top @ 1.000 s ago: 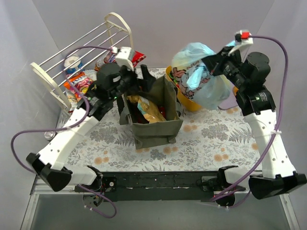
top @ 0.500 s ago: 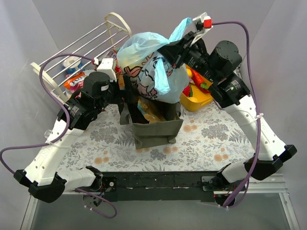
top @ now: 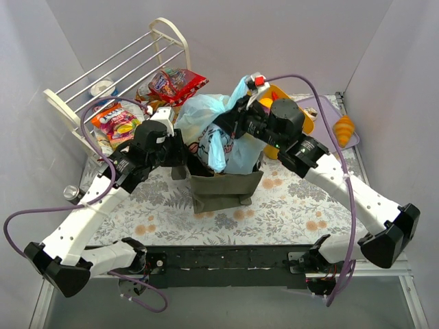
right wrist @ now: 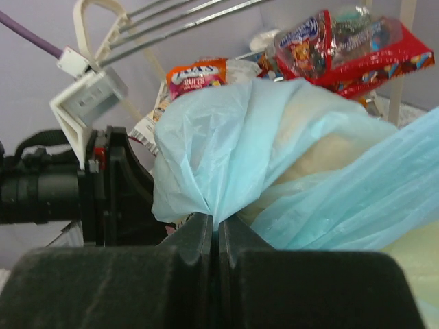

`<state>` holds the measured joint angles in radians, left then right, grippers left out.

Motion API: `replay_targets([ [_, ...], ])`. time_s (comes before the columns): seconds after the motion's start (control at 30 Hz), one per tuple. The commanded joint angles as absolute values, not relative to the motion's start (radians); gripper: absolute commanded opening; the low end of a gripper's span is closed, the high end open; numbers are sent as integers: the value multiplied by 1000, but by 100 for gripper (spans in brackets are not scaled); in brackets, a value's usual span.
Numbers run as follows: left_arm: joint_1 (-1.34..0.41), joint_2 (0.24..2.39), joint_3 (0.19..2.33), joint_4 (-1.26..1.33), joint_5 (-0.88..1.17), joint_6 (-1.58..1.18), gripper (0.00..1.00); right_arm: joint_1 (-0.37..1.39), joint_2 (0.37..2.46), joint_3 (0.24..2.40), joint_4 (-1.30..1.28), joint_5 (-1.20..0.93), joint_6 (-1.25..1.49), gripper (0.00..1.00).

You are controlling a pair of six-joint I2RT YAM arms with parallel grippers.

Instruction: Place the mixed food into the grocery bags and tie them

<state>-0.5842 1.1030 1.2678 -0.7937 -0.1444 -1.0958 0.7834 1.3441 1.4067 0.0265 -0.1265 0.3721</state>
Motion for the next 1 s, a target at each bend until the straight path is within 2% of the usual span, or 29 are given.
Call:
replay_targets([
  [0.0,-577,1049,1249,-768,-164,-1095,15,788,1223,1295,46,-48,411,1],
  [0.07,-574,1051,1241,-770,-179,-1097,0,788,1188,1244,-38,-17,403,1],
  [0.23,-574,1022,1201,-706,-176,-1078,0,798,1166,1206,-149,55,382,1],
  [0.37,-574,1005,1192,-661,-176,-1052,0,830,1245,1221,-230,78,371,1],
  [0.6,-574,1005,1189,-615,-176,-1003,0,899,1403,1249,-224,6,388,1],
  [0.7,-574,1011,1192,-597,-176,-994,0,920,1474,1276,-218,-93,422,1],
  [0.83,-572,1023,1193,-578,-184,-986,0,943,1506,1206,-128,-167,498,1],
  [0.97,-572,1031,1196,-566,-202,-985,0,945,1581,1178,-234,-7,476,1],
])
